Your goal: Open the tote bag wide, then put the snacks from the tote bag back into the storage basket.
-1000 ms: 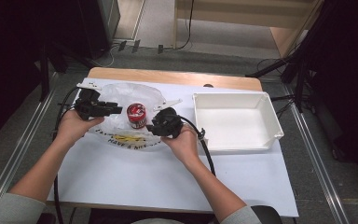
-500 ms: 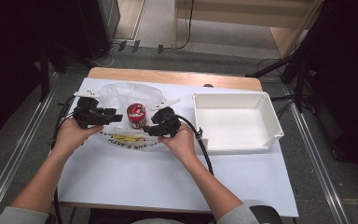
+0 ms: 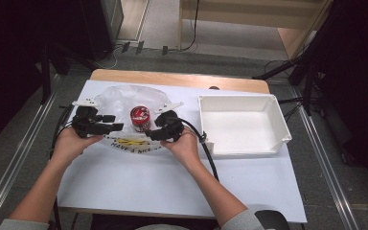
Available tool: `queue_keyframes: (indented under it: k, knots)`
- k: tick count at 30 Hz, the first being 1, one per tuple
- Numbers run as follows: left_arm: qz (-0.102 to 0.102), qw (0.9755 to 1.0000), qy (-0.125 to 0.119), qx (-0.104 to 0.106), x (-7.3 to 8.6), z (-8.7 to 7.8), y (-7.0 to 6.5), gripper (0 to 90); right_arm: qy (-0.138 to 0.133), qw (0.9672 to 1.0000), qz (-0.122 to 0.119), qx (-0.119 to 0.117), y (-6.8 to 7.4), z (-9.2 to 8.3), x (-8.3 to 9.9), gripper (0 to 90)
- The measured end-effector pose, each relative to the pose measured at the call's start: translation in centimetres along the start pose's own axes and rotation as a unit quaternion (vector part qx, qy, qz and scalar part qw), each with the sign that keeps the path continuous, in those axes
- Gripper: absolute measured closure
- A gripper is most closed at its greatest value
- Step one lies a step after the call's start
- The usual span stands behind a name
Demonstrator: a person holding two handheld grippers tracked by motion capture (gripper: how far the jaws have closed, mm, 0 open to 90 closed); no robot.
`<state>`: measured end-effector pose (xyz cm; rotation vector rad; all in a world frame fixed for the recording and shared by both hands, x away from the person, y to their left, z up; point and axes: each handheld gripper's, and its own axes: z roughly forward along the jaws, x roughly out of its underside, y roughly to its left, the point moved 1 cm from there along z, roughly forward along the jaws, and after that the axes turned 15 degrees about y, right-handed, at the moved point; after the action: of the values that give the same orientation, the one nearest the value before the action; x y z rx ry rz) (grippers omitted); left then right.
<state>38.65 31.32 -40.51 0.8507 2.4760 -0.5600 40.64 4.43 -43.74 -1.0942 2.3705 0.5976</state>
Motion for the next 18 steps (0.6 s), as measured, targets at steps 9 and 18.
queue_keyframes:
  k: [9, 18]
  knots:
    - [-0.009, 1.0000, 0.004, 0.001, 0.21, -0.03, 0.49, 39.3, 0.000, 1.0000, 0.001, -0.001, 0.00, 0.23, -0.03, 42.7]
    - [-0.010, 0.9999, 0.013, -0.001, 0.45, -0.04, 0.78, 38.8, 0.002, 1.0000, 0.008, 0.004, 0.06, 0.86, -0.54, 39.6]
